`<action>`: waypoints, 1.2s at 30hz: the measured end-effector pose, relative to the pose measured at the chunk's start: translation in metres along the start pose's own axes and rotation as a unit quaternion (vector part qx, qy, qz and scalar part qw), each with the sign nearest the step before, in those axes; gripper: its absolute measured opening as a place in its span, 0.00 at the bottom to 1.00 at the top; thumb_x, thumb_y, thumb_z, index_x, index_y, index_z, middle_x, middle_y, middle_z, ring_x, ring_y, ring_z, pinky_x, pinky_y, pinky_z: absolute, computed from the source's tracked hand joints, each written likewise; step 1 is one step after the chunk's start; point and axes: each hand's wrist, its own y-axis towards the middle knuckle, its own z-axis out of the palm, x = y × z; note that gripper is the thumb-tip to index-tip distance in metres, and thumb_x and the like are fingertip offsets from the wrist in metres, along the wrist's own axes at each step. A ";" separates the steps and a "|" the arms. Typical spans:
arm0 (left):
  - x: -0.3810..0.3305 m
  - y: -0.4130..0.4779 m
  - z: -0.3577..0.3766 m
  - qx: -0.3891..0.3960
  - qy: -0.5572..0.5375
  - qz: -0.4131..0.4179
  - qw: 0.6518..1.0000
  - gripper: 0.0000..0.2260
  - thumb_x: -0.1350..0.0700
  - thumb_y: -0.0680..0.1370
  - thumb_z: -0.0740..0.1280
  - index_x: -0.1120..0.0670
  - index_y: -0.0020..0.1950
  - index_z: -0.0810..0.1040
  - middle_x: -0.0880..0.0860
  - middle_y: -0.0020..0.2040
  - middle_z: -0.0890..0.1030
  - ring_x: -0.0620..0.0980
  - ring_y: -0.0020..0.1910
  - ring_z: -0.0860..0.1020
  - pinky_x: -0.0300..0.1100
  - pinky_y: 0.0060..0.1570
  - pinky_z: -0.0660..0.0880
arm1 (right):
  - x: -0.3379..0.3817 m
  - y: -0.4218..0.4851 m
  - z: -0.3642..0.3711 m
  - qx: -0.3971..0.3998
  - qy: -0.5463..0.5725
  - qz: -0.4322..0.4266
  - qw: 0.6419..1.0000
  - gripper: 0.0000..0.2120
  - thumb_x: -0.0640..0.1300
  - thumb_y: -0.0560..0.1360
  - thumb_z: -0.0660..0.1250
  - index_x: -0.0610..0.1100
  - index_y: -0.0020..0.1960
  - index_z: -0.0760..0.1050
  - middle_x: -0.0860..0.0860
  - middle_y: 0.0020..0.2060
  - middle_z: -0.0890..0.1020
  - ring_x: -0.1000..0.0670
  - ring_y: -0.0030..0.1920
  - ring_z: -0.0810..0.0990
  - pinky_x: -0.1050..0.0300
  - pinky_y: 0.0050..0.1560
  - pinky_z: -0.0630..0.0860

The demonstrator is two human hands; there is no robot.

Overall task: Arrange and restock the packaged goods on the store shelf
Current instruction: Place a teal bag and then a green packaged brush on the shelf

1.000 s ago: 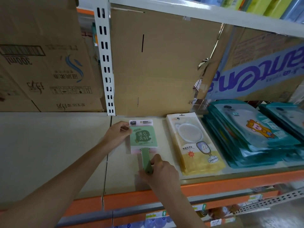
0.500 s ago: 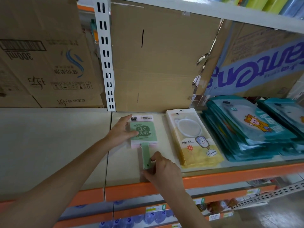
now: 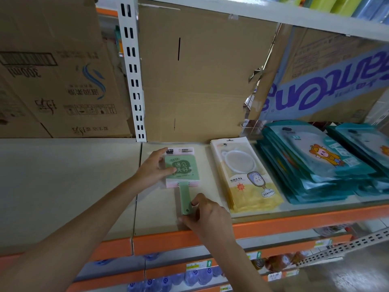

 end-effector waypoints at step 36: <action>0.018 -0.011 -0.008 0.090 0.120 0.123 0.981 0.39 0.41 0.69 0.71 0.52 0.74 0.58 0.45 0.72 0.57 0.43 0.72 0.55 0.47 0.73 0.57 | -0.023 0.002 0.016 -0.094 0.087 -0.071 0.989 0.24 0.66 0.61 0.63 0.51 0.48 0.78 0.58 0.35 0.79 0.58 0.31 0.78 0.68 0.29 0.70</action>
